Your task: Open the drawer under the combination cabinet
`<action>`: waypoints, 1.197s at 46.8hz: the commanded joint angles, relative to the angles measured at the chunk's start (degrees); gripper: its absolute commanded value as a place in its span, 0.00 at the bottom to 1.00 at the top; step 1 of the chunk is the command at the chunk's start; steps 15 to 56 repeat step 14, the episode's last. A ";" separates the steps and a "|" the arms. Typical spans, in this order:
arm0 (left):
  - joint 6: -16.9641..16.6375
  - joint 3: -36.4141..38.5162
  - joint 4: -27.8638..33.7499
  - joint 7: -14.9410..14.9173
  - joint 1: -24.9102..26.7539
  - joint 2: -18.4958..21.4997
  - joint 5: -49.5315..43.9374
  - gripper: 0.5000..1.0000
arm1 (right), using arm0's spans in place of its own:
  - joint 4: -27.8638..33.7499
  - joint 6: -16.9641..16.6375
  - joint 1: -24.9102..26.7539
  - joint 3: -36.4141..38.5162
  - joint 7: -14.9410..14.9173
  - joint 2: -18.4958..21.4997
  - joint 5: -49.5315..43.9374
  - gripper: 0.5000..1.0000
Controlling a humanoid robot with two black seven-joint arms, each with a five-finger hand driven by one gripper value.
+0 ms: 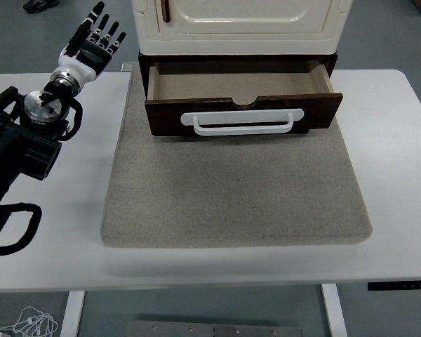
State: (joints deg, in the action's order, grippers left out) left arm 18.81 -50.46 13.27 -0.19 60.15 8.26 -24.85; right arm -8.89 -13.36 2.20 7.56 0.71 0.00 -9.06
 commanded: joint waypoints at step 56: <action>-0.09 -0.25 0.18 2.03 0.58 -1.75 0.24 1.00 | 0.01 0.00 0.00 0.00 0.00 0.00 0.01 0.85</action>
